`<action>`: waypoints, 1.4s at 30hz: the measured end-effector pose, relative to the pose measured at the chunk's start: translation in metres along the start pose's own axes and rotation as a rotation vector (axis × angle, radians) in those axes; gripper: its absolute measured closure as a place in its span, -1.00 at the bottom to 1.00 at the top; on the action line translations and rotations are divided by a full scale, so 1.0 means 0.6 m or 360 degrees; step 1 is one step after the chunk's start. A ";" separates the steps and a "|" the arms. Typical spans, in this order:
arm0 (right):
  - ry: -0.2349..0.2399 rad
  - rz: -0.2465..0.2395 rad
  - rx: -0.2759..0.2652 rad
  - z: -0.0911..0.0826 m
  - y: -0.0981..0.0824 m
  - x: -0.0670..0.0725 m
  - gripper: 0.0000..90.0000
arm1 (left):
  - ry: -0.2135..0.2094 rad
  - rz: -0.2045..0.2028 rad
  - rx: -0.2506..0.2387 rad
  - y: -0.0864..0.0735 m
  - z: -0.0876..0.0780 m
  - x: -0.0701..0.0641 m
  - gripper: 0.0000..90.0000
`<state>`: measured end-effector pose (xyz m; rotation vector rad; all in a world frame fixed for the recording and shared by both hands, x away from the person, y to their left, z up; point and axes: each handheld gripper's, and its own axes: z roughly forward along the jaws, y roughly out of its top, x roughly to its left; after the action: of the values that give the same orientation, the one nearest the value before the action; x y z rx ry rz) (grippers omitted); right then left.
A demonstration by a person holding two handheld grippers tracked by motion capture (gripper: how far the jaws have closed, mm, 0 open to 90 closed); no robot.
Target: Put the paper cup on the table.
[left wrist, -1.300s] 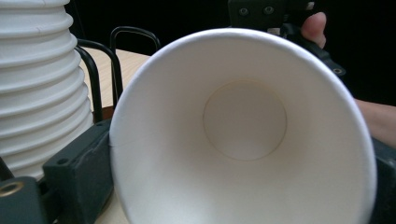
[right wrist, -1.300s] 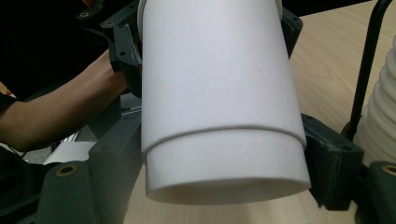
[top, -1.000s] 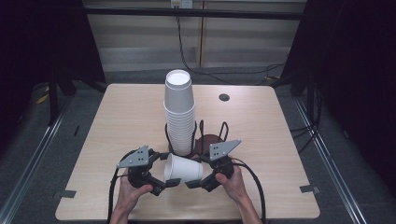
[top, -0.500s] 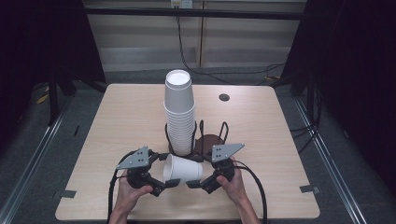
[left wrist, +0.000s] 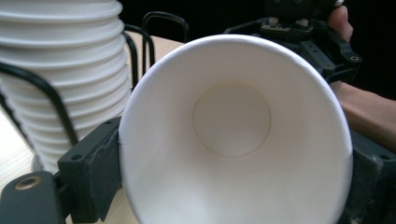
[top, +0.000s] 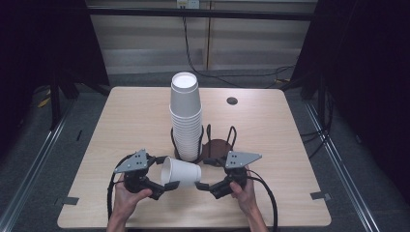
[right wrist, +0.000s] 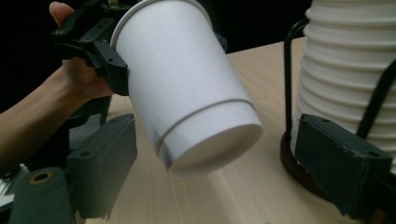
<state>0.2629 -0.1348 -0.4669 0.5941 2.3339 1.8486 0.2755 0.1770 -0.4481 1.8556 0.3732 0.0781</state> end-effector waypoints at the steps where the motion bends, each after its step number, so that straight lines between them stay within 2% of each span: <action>1: -0.0011 -0.0003 -0.0008 -0.001 -0.001 0.000 -0.72 | 0.0023 -0.0001 0.0013 -0.001 -0.002 0.001 -0.78; 9: -0.0208 -0.0011 -0.0096 -0.008 -0.021 -0.001 -0.71 | 0.0060 -0.0022 0.0039 -0.002 -0.017 0.008 -0.78; 17: -0.0426 0.0023 -0.0120 -0.019 -0.036 -0.004 -0.71 | 0.0093 -0.0048 0.0056 -0.002 -0.031 0.014 -0.78; 21: -0.0485 0.0031 -0.0121 -0.014 -0.043 -0.006 -0.72 | 0.0118 -0.0047 0.0092 0.000 -0.037 0.016 -0.78; 28: -0.0582 0.0012 -0.0181 -0.008 -0.054 -0.007 -0.72 | 0.0147 -0.0053 0.0134 0.004 -0.048 0.023 -0.78; 31: -0.0591 0.0035 -0.0228 -0.006 -0.059 -0.007 -0.72 | 0.0140 -0.0050 0.0153 0.005 -0.053 0.027 -0.78; 34: -0.0610 0.0023 -0.0230 -0.003 -0.063 -0.003 -0.72 | 0.0173 -0.0066 0.0169 0.003 -0.062 0.034 -0.78; 35: -0.0616 0.0013 -0.0247 -0.002 -0.065 -0.003 -0.71 | 0.0178 -0.0070 0.0171 0.002 -0.064 0.036 -0.78; 38: -0.0715 -0.0011 -0.0355 -0.005 -0.074 -0.005 -0.72 | 0.0206 -0.0097 0.0181 -0.002 -0.070 0.042 -0.78; 40: -0.0717 -0.0010 -0.0350 -0.008 -0.075 -0.007 -0.72 | 0.0231 -0.0096 0.0210 -0.001 -0.072 0.045 -0.78; 42: -0.0732 -0.0007 -0.0350 -0.011 -0.075 -0.009 -0.72 | 0.0218 -0.0092 0.0230 0.003 -0.077 0.048 -0.78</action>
<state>0.2553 -0.1509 -0.5092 0.8717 1.8123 1.7097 0.2920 0.2274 -0.4360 1.9861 0.5396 0.1423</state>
